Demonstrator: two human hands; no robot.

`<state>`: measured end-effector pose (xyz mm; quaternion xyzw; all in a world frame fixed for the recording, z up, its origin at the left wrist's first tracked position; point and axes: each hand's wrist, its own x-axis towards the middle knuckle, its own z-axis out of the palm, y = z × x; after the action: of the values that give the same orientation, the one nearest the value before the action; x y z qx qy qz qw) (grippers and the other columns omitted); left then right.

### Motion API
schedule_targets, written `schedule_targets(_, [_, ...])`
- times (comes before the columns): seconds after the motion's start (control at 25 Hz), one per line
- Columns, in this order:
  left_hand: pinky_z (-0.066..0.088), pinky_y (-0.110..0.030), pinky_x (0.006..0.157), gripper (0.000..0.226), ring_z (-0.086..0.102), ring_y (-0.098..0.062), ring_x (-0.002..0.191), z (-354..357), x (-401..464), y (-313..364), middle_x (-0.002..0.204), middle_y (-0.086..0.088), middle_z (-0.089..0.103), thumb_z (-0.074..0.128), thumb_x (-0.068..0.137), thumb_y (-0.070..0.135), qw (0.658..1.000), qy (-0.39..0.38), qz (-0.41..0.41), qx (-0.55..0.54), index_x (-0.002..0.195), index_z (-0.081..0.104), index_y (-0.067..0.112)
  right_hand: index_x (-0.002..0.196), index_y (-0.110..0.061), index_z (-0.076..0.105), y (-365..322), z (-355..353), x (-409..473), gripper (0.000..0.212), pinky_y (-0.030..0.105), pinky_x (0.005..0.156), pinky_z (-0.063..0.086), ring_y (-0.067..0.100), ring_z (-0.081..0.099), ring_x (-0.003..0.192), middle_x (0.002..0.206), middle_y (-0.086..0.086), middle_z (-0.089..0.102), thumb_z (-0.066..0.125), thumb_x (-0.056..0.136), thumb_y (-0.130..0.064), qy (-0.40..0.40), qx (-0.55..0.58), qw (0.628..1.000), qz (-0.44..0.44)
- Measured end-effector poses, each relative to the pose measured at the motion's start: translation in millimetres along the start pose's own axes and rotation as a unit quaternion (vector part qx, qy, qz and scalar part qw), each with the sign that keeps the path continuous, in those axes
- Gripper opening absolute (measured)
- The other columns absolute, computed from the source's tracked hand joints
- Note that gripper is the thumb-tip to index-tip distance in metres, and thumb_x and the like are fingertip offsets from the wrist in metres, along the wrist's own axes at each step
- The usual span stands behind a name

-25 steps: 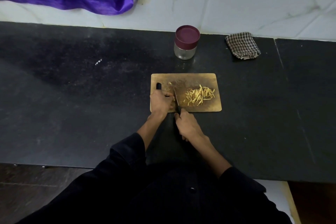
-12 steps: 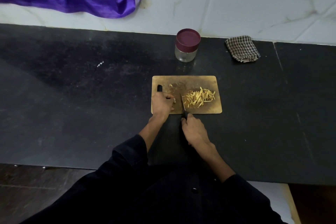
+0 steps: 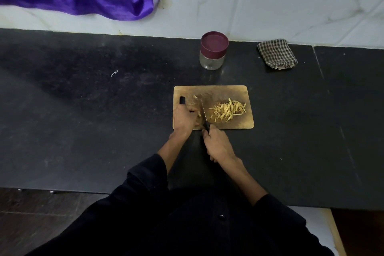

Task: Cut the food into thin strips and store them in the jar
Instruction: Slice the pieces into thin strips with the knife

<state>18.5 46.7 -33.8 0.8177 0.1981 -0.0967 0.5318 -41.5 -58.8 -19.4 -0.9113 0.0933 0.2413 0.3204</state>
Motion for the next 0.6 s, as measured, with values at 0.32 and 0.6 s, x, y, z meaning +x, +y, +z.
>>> schedule_targets(0.32, [0.06, -0.037, 0.063, 0.022, 0.07, -0.022, 0.068, 0.7, 2.3, -1.7, 0.082, -0.01, 0.071, 0.058, 0.087, -0.002, 1.0, 0.01, -0.003, 0.005, 0.074, 0.068, 0.012, 0.108, -0.013, 0.049, -2.8, 1.3, 6.1, 0.023, 0.054, 0.077, 0.057, 0.035, 0.068, 0.085, 0.099, 0.015, 0.066, 0.038, 0.104, -0.033, -0.01, -0.017, 1.0, -0.009])
schedule_targets(0.6, [0.06, -0.032, 0.061, 0.011, 0.069, -0.018, 0.067, 4.2, 2.7, -1.6, 0.082, -0.006, 0.07, 0.061, 0.087, 0.0, 1.0, 0.014, -0.002, 0.009, 0.085, 0.072, 0.003, 0.123, -0.01, 0.049, 2.0, 4.0, 6.5, 0.03, 0.046, 0.084, 0.052, 0.033, 0.063, 0.104, 0.116, 0.016, 0.062, 0.037, 0.105, -0.032, -0.029, -0.062, 0.998, 0.003])
